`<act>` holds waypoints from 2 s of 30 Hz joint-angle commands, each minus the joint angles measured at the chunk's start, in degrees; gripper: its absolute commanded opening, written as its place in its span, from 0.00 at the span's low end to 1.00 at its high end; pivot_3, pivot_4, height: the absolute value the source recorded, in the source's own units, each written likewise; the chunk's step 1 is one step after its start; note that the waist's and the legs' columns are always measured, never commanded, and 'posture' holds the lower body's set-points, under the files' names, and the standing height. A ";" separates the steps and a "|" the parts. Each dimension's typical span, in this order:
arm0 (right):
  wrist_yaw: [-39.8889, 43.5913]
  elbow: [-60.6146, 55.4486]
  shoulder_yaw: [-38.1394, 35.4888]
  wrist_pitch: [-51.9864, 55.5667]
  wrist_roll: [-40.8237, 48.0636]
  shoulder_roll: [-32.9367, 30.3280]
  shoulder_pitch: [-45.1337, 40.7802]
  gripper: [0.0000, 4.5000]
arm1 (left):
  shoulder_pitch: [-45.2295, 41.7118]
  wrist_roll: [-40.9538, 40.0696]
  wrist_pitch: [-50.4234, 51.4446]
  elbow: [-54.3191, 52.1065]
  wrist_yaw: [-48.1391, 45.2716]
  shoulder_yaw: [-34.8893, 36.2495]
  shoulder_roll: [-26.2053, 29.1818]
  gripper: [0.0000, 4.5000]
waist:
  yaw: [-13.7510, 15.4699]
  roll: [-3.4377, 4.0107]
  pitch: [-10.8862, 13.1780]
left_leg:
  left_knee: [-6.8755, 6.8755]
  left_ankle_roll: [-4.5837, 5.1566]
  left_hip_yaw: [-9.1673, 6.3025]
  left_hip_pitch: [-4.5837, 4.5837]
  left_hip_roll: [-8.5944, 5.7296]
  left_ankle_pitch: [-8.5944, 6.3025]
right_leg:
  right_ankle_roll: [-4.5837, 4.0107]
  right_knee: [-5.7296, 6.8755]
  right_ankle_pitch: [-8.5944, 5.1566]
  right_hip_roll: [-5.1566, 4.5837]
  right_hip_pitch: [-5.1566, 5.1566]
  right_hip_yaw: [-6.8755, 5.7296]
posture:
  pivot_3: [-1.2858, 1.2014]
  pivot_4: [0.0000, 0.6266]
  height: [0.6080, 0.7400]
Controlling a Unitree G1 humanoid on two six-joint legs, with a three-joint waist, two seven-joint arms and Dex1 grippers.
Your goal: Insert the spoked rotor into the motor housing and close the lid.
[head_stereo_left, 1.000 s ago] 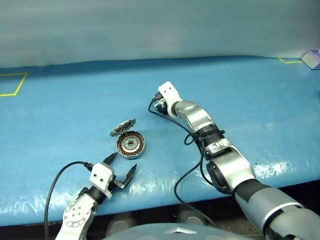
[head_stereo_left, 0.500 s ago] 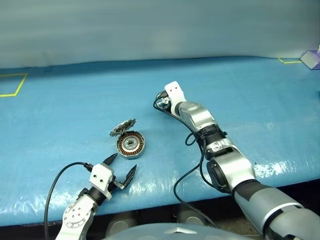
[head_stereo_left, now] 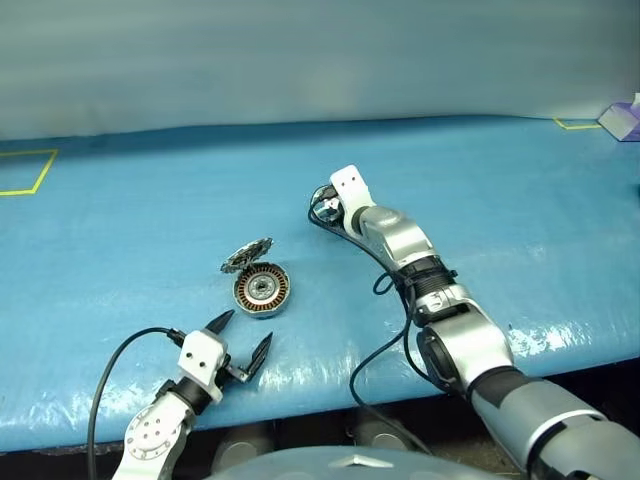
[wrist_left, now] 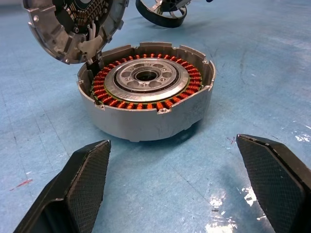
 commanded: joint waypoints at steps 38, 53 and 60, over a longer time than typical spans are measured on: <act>30.83 -61.16 31.63 7.89 -0.73 -20.98 8.24 0.26 | -0.73 0.76 -2.86 -2.20 0.07 0.37 1.03 1.00 | 1.72 -0.40 0.42 | 0.08 0.00 -0.14 -0.64 0.02 -0.06 | 0.21 -0.11 -0.06 -0.13 -0.52 -0.15 | 0.52 0.24 1.00; 32.47 -49.86 31.73 1.27 -5.93 -16.74 5.76 0.26 | -0.61 0.79 -2.78 -2.25 0.38 0.17 0.66 1.00 | 1.57 -0.40 0.41 | 0.08 -0.01 -0.09 -0.69 0.00 -0.06 | 0.21 -0.04 -0.03 -0.08 -0.64 -0.11 | 0.52 0.24 1.00; 33.74 -47.87 31.57 -0.07 -7.69 -16.59 5.21 0.26 | -0.42 0.84 -2.75 -2.33 0.67 0.06 0.51 1.00 | 1.52 -0.40 0.41 | 0.12 -0.03 -0.09 -0.66 0.01 -0.04 | 0.20 0.01 -0.03 -0.07 -0.62 -0.11 | 0.52 0.24 1.00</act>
